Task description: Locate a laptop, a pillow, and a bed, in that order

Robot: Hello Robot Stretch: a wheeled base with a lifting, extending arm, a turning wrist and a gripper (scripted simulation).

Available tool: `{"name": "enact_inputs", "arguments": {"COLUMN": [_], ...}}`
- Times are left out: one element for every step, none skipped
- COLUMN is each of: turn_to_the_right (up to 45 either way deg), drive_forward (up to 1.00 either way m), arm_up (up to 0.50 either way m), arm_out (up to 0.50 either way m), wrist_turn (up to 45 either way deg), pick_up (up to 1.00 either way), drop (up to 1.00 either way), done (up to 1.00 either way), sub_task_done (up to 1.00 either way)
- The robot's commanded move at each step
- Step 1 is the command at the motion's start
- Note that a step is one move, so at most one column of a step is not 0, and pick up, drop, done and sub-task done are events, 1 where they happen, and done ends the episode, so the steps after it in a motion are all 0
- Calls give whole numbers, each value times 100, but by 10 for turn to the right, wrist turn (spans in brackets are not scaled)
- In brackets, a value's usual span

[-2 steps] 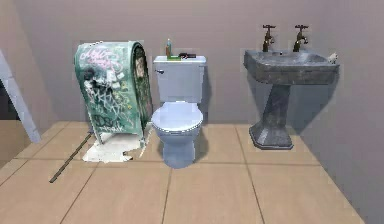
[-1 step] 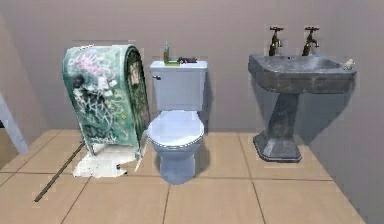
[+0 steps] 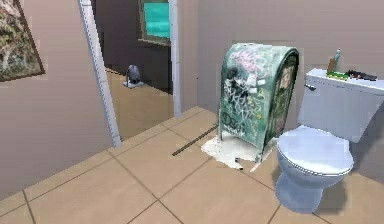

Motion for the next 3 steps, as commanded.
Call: {"name": "enact_inputs", "arguments": {"turn_to_the_right": [0, 0, -150], "drive_forward": [20, 10, 0], "arm_up": [0, 0, 0], "arm_out": [0, 0, 0], "wrist_turn": [0, 0, 0], "pick_up": [0, 0, 0], "drop": [0, 0, 0], "done": [0, 0, 0], "sub_task_done": [0, 0, 0]}}
